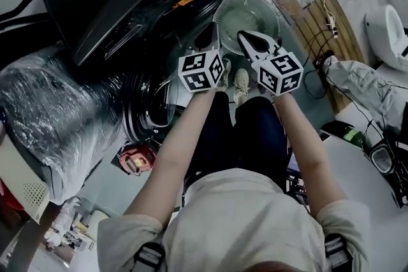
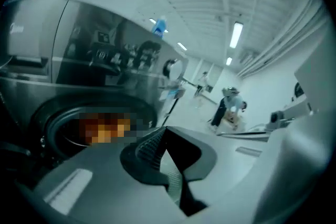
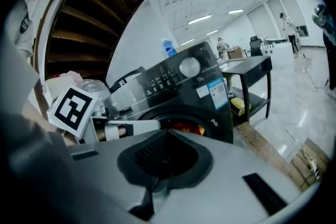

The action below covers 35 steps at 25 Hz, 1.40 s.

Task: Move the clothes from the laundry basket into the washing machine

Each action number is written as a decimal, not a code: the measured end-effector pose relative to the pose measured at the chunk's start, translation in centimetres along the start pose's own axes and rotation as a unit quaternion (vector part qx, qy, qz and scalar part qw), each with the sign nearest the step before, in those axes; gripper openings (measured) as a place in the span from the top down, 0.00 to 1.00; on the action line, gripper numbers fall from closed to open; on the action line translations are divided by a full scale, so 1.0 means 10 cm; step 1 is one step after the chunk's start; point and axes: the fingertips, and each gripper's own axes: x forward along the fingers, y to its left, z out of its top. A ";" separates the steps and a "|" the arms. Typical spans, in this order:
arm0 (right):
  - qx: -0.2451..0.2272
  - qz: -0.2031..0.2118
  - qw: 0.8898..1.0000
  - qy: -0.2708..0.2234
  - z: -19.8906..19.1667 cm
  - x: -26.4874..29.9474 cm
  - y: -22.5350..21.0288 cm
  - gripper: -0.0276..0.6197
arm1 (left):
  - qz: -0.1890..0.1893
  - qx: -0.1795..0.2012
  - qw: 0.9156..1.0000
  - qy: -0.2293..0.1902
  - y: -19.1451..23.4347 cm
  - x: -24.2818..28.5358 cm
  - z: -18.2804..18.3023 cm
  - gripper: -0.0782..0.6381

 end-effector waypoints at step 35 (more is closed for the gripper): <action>-0.216 0.037 0.975 -0.041 1.63 -1.12 1.11 0.95 | -0.164 0.126 0.977 -0.055 -1.10 -1.34 1.33 0.88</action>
